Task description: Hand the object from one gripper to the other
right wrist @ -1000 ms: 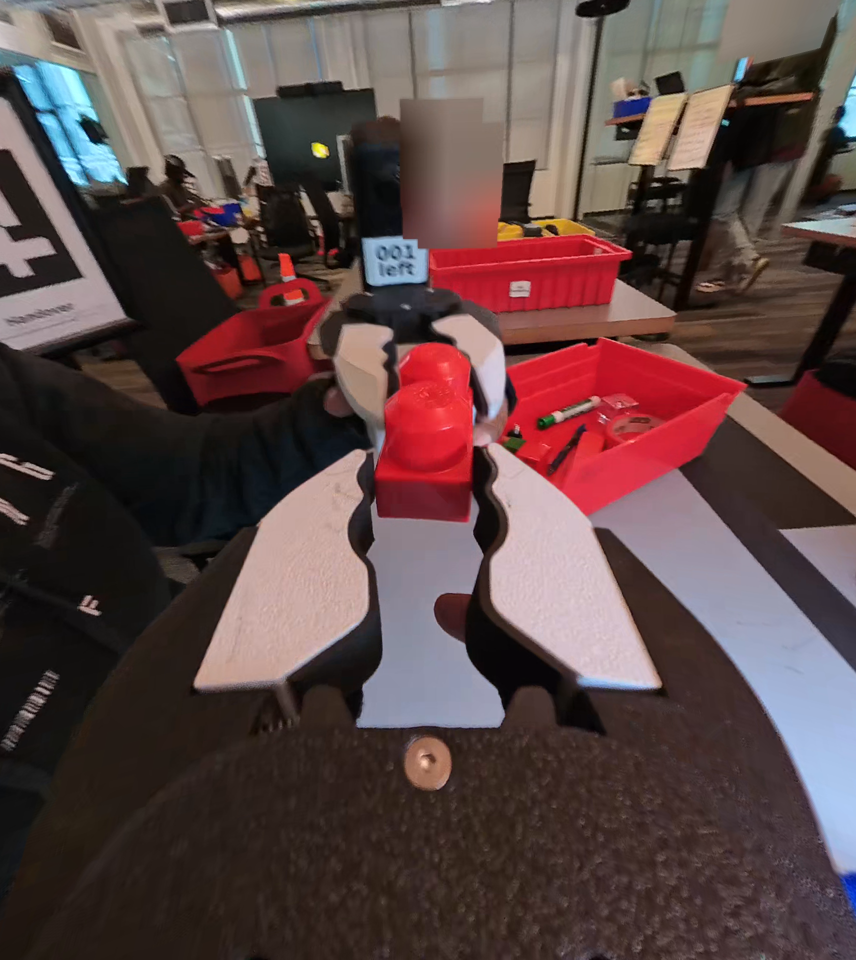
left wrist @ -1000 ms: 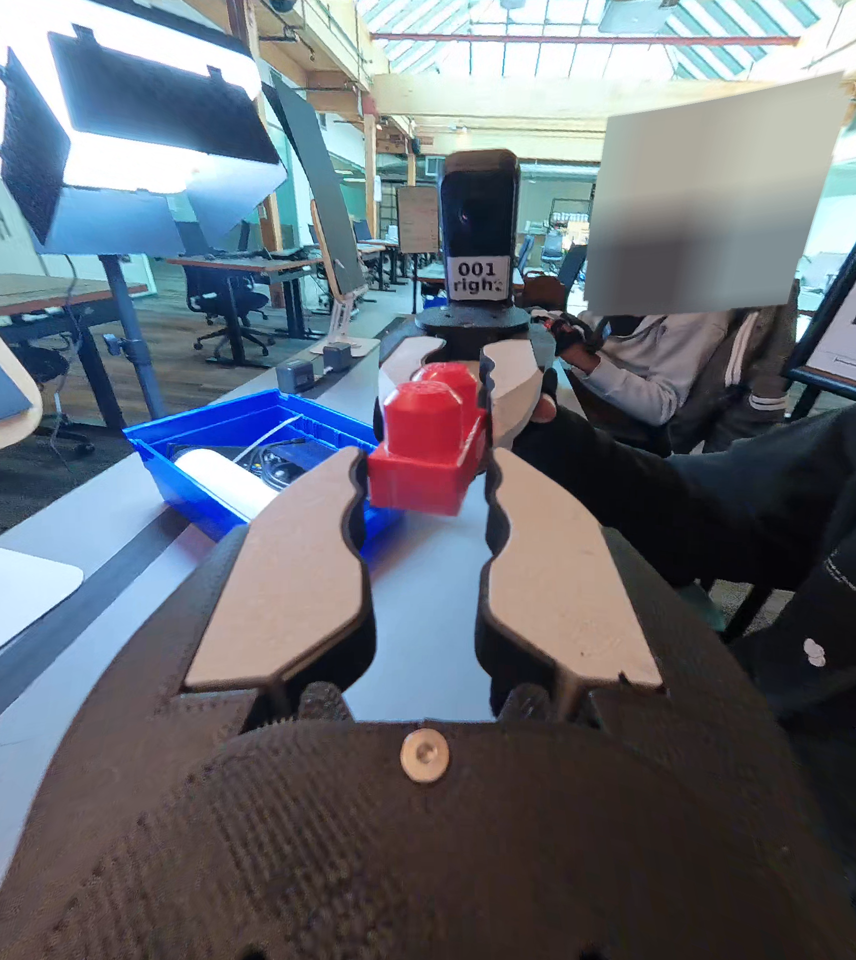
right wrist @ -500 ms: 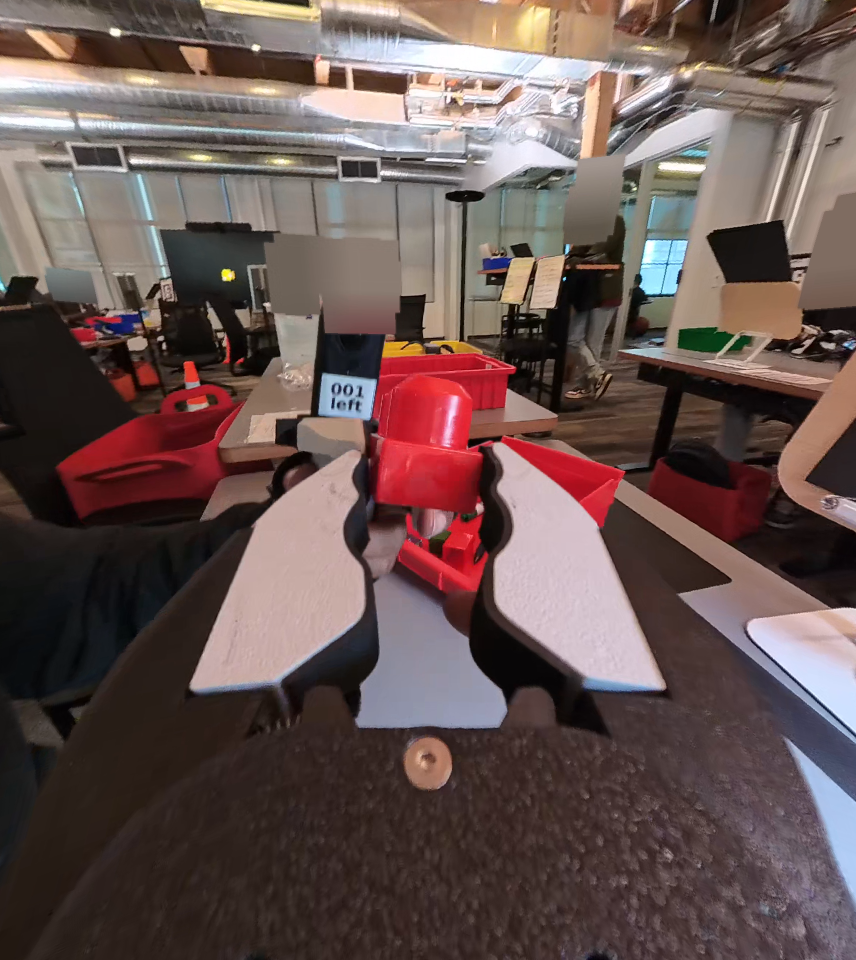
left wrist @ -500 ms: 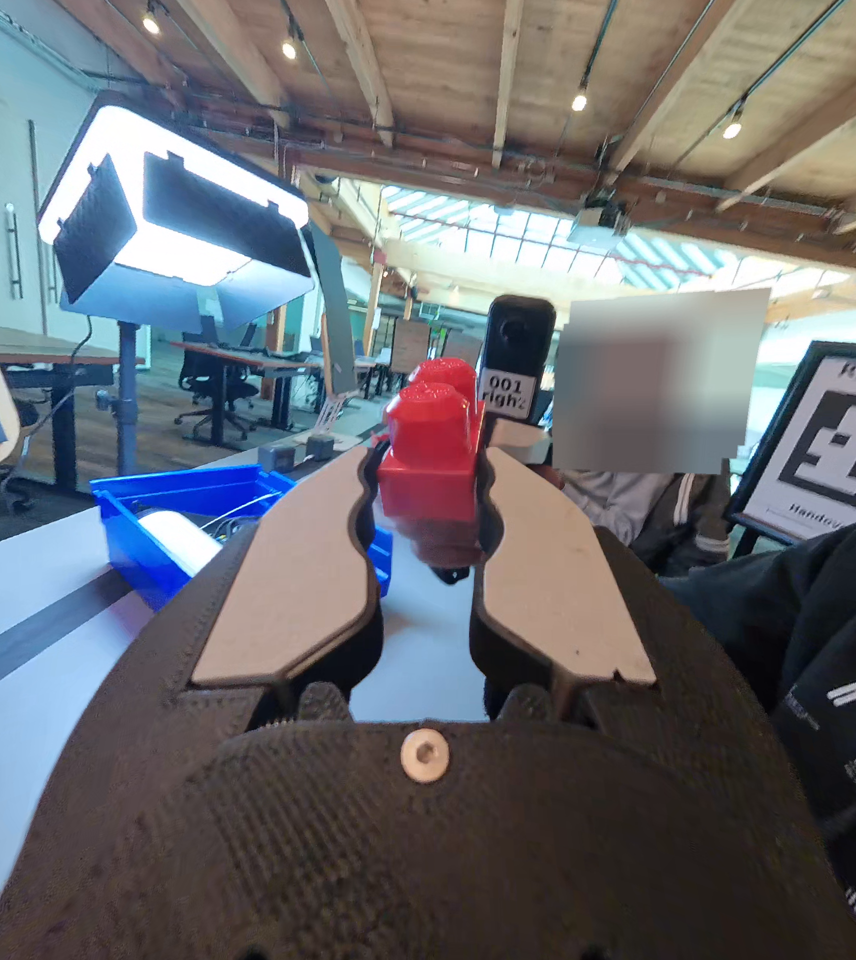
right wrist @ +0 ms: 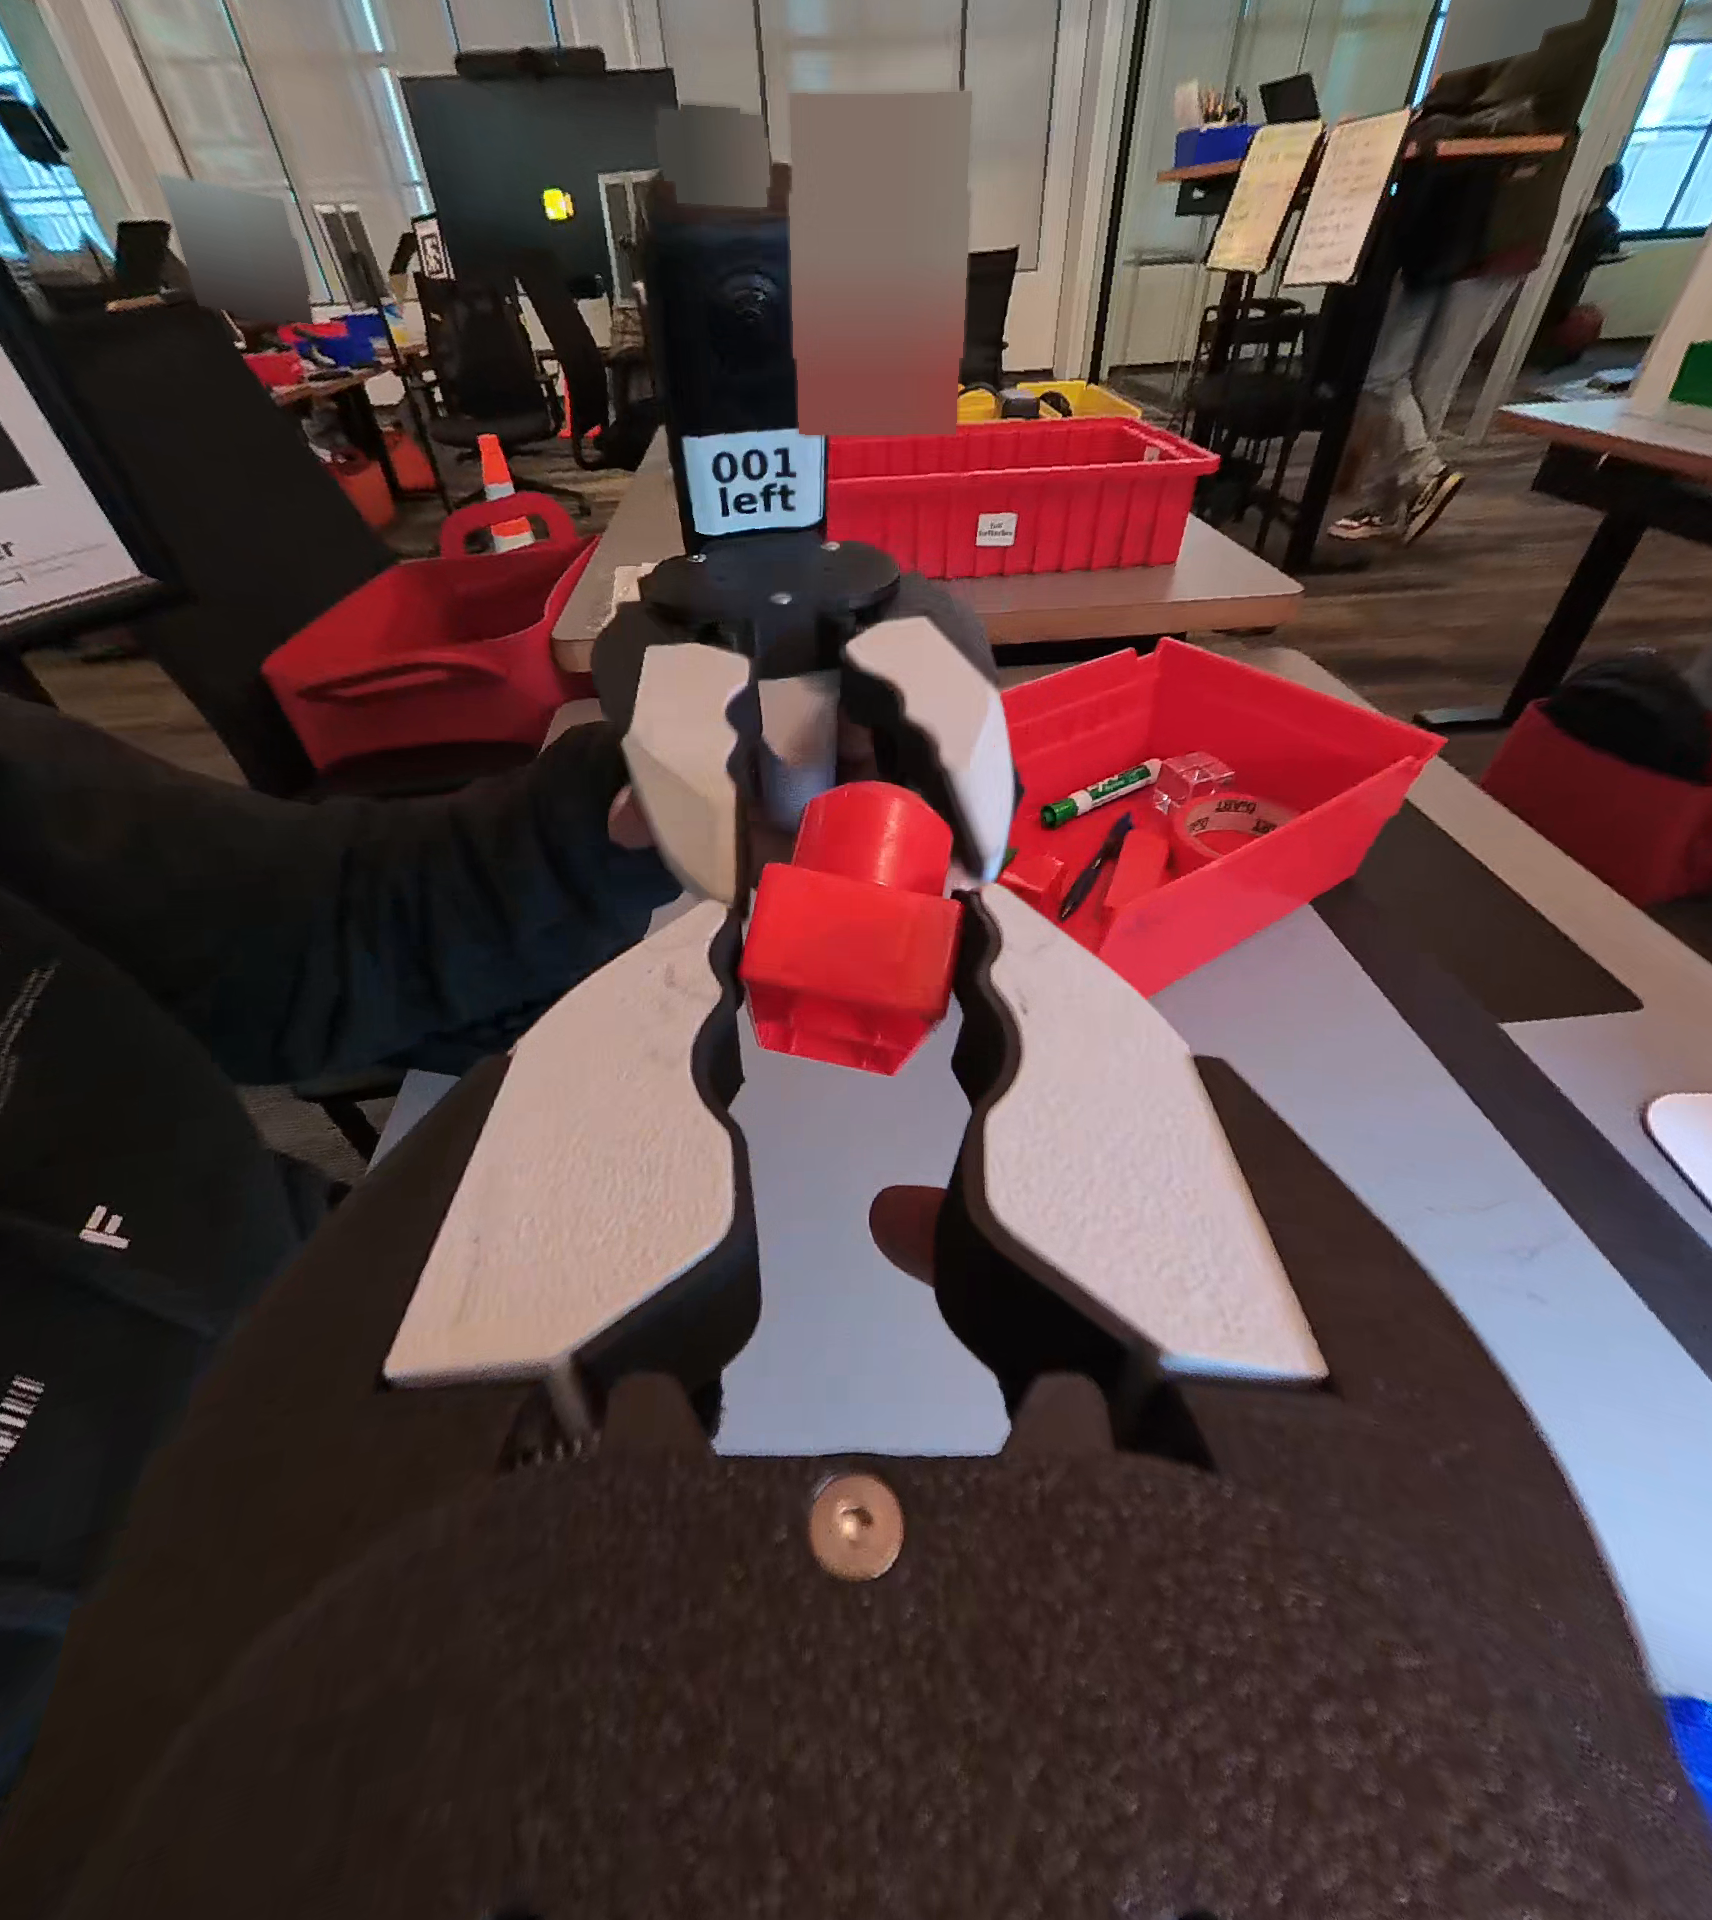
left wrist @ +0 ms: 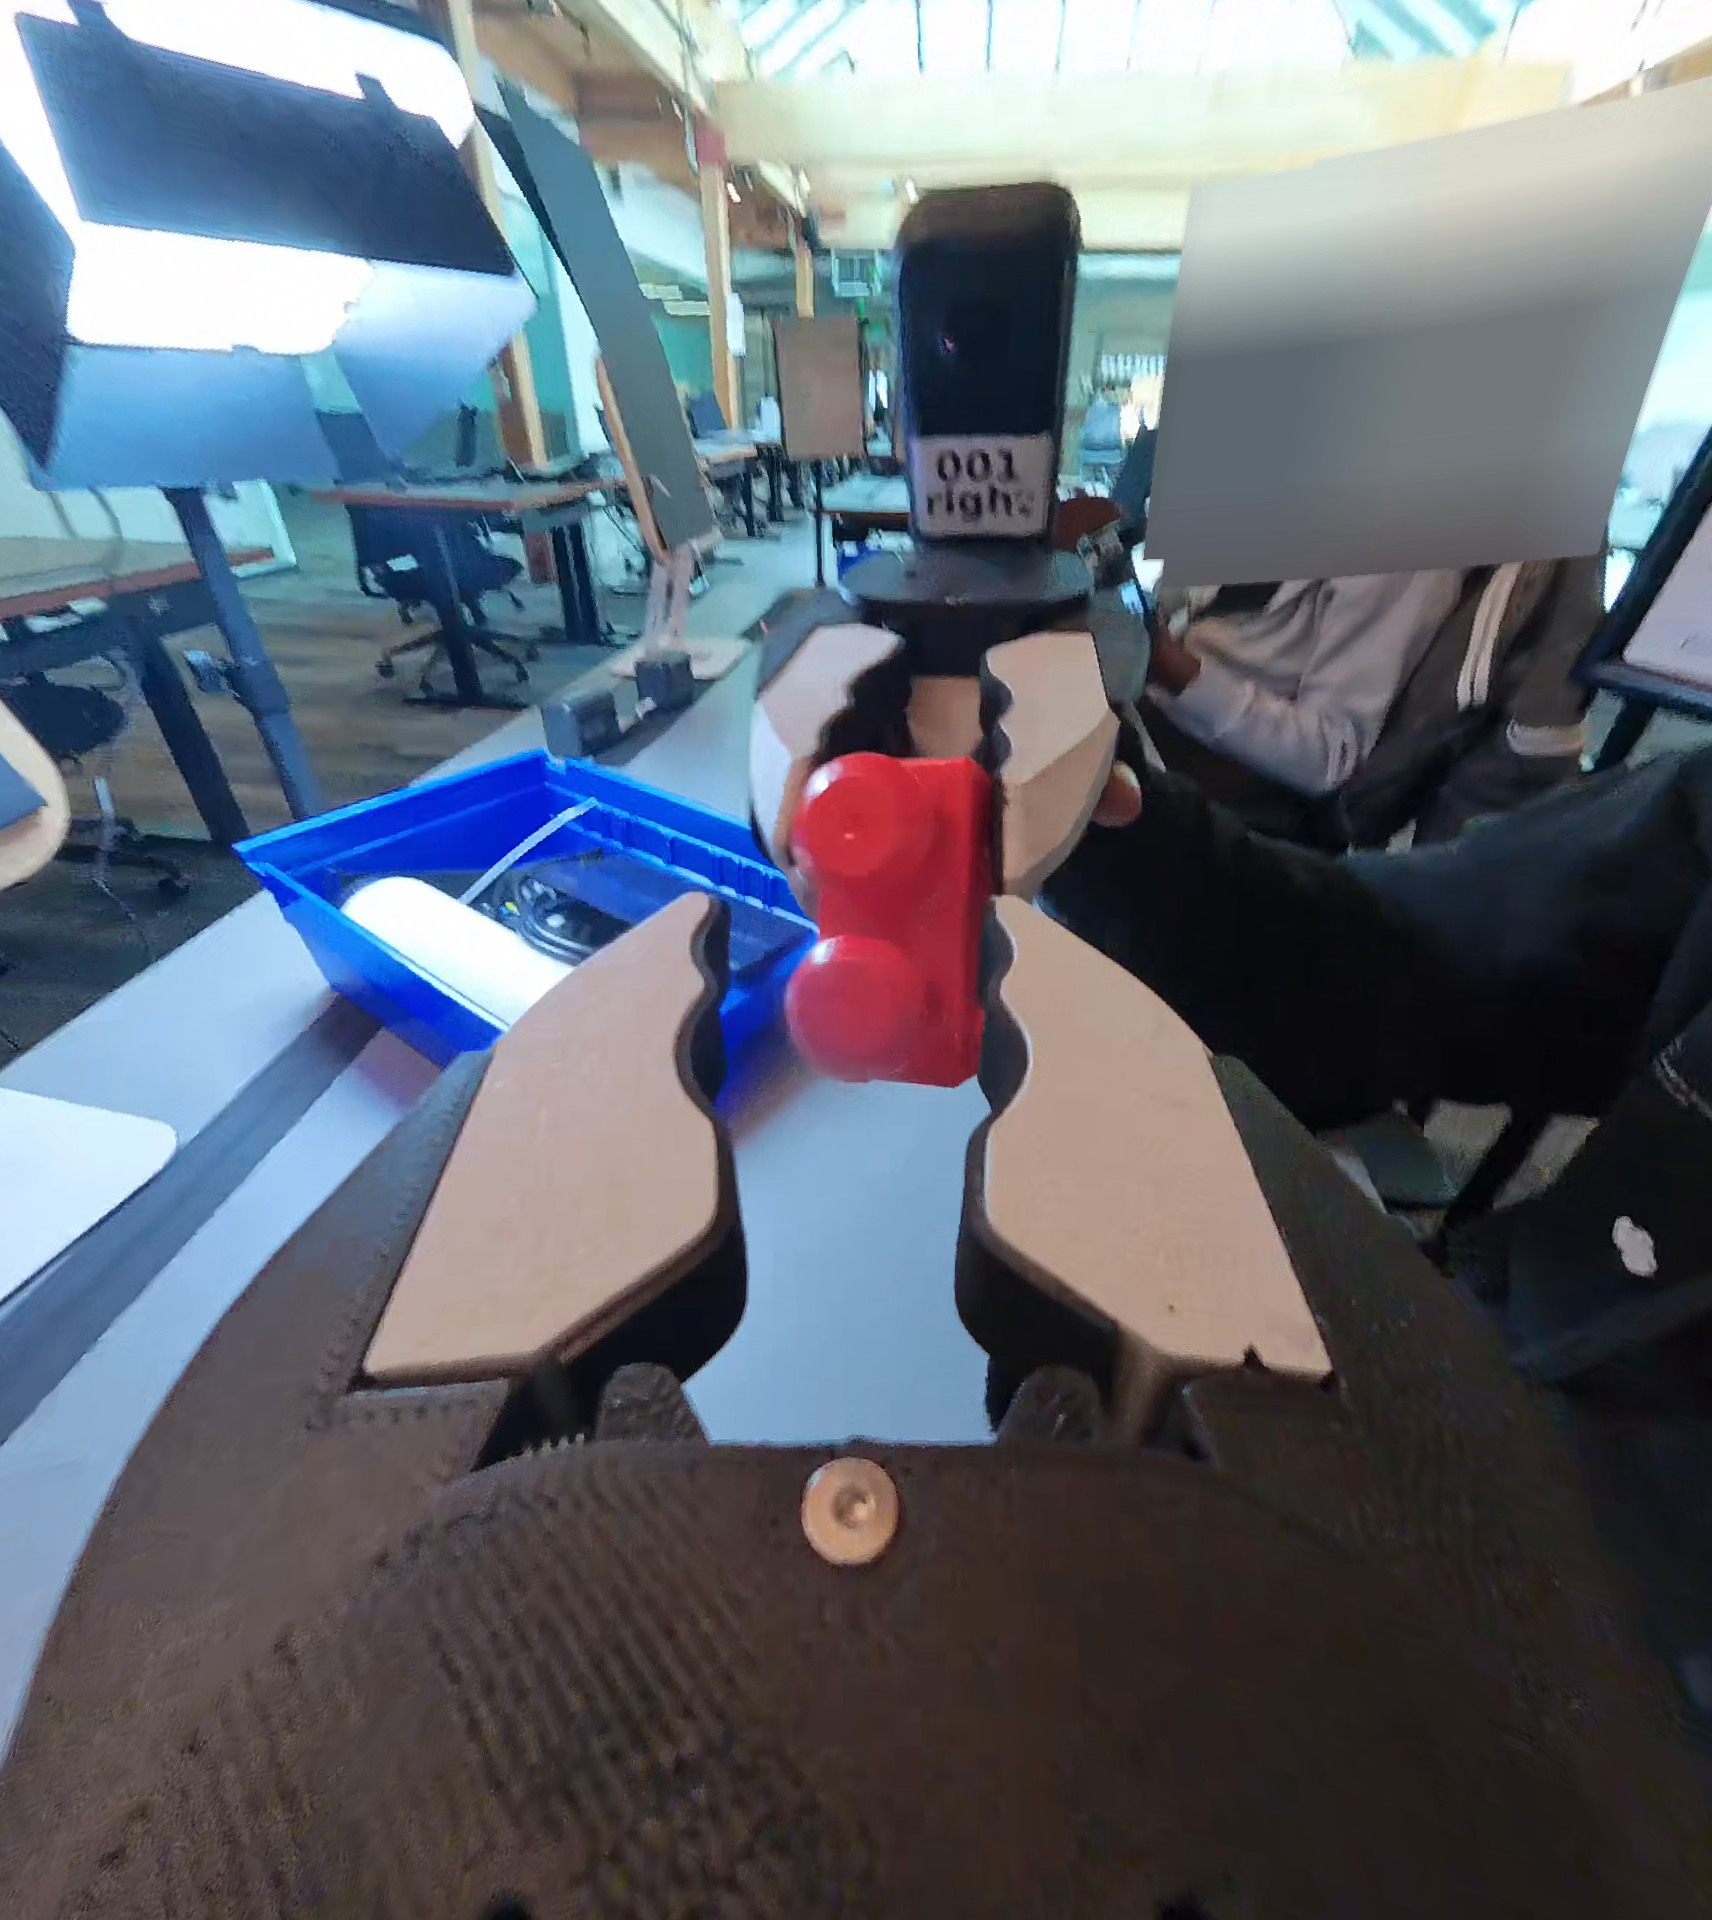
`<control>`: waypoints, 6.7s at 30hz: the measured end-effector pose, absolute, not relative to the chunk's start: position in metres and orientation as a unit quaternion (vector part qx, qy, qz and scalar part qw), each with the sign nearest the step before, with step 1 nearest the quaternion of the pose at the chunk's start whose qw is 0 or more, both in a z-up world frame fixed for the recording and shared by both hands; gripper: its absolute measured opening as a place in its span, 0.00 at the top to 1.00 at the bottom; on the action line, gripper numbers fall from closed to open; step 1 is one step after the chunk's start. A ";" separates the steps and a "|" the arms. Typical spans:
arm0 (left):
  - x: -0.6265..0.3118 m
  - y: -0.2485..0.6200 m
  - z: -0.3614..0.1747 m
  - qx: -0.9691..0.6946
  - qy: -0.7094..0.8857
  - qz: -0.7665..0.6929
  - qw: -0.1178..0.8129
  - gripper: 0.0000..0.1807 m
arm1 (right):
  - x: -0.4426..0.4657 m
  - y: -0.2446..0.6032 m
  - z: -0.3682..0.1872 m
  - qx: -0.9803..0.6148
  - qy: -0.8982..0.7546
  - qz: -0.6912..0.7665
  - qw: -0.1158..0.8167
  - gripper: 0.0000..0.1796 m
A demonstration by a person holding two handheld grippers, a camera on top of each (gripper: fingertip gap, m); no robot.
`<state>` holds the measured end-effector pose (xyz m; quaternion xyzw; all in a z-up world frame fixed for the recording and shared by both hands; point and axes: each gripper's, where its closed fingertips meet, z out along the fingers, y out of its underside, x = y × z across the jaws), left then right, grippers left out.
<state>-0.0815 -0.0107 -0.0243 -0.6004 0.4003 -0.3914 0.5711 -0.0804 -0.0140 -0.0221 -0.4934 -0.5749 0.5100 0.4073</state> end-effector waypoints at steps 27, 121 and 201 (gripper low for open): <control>-0.072 0.005 -0.034 -0.665 0.248 -0.543 0.449 0.83 | -0.090 0.013 -0.029 -0.329 -0.650 0.139 0.671 0.59; -0.127 0.059 -0.089 -0.586 0.528 0.271 0.552 0.99 | -0.103 0.067 -0.086 -0.376 -0.655 -0.123 0.644 0.99; -0.123 0.069 -0.082 -0.691 0.373 0.097 0.611 0.98 | -0.112 0.068 -0.087 -0.584 -0.523 0.145 0.604 0.97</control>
